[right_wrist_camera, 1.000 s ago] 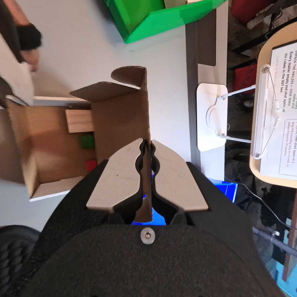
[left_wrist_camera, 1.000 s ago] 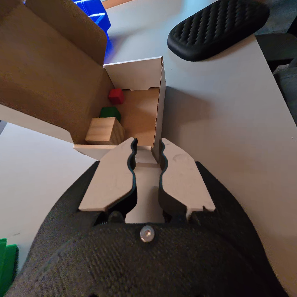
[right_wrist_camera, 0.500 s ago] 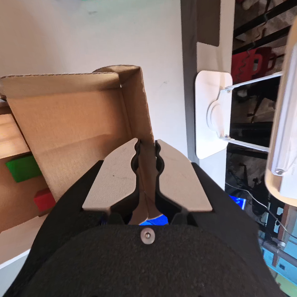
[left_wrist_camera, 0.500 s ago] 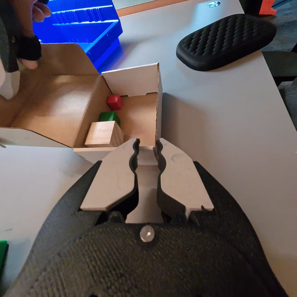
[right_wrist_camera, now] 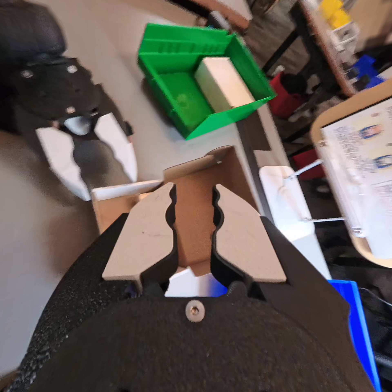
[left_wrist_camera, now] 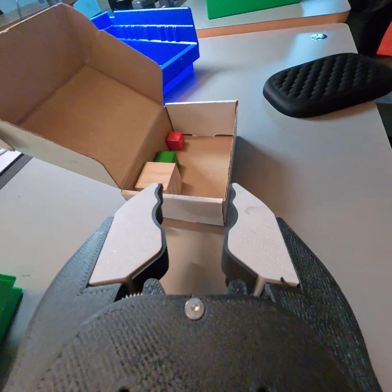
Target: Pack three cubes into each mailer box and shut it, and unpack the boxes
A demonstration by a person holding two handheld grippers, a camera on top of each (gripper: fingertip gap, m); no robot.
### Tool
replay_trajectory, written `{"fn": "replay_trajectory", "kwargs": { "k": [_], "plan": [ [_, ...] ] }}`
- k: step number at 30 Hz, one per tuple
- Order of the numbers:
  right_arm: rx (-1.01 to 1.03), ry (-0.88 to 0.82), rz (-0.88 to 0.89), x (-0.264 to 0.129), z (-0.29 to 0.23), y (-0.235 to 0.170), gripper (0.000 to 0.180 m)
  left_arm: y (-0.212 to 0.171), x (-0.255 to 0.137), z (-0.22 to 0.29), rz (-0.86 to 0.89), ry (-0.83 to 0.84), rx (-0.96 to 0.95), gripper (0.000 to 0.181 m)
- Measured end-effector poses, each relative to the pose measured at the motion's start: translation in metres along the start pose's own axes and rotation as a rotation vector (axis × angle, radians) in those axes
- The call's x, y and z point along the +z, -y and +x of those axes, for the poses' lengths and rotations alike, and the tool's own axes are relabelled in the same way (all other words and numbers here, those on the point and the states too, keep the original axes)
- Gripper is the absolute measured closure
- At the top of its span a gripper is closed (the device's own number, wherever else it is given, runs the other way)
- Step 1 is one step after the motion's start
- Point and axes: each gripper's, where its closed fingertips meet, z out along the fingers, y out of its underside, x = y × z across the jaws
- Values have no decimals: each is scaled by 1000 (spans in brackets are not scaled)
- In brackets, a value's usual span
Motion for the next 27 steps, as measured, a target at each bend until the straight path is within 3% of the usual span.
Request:
{"fn": "replay_trajectory", "kwargs": {
  "k": [7, 13, 20, 27],
  "plan": [
    [-45, 258, -264, 58, -71, -69, 137, -6, 2, 1, -36, 25, -25, 111],
    [-100, 254, -383, 96, -76, -94, 139, -12, 6, 2, -63, 40, 9, 115],
    [-180, 251, -385, 91, -83, -97, 147, -13, 6, -1, -61, 62, 12, 118],
    [-202, 319, -416, 72, -90, -98, 142, -12, 5, -1, -56, 62, 1, 114]
  ]
}}
